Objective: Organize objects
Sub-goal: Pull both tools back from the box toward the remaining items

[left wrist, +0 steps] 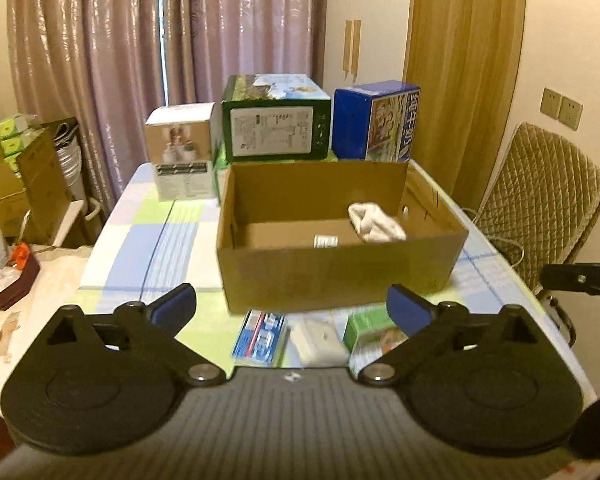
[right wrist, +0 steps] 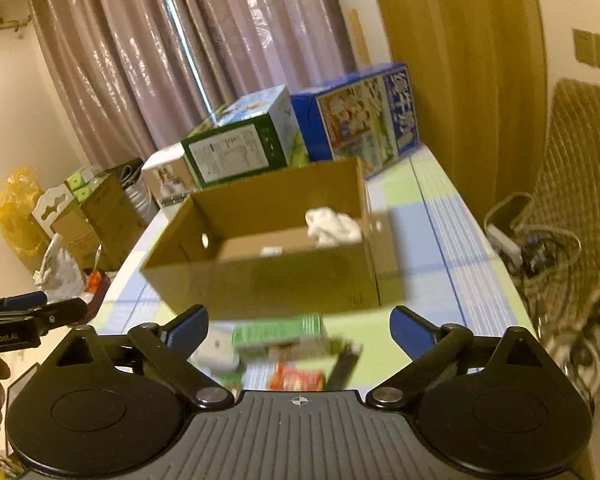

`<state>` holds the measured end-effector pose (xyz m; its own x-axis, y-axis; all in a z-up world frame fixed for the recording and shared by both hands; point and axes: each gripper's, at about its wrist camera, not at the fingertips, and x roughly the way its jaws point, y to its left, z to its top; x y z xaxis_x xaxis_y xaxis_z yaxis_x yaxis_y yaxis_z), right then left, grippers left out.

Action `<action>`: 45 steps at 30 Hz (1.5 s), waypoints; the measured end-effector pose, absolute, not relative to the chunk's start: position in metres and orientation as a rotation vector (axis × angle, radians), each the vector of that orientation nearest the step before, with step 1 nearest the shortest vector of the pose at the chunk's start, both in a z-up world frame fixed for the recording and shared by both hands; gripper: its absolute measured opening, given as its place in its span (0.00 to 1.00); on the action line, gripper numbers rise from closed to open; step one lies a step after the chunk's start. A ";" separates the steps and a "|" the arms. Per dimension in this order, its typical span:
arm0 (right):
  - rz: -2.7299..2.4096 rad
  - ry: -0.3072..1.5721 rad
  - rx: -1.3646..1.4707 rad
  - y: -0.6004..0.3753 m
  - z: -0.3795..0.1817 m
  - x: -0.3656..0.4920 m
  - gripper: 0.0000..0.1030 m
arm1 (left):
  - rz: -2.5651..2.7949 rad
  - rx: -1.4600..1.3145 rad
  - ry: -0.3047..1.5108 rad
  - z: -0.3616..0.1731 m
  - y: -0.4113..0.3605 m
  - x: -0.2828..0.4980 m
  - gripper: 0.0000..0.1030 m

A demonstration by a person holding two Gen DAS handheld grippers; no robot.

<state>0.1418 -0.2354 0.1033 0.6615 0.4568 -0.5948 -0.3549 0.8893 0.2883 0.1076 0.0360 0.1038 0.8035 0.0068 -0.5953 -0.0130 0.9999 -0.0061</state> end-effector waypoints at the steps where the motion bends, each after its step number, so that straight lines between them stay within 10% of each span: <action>1: 0.454 0.717 0.150 -0.237 0.100 0.132 0.95 | 0.015 -0.011 0.641 0.101 0.035 0.099 0.99; 45: 0.436 0.823 0.034 -0.248 0.015 0.106 0.97 | 0.017 -0.022 0.786 0.014 0.005 0.068 0.96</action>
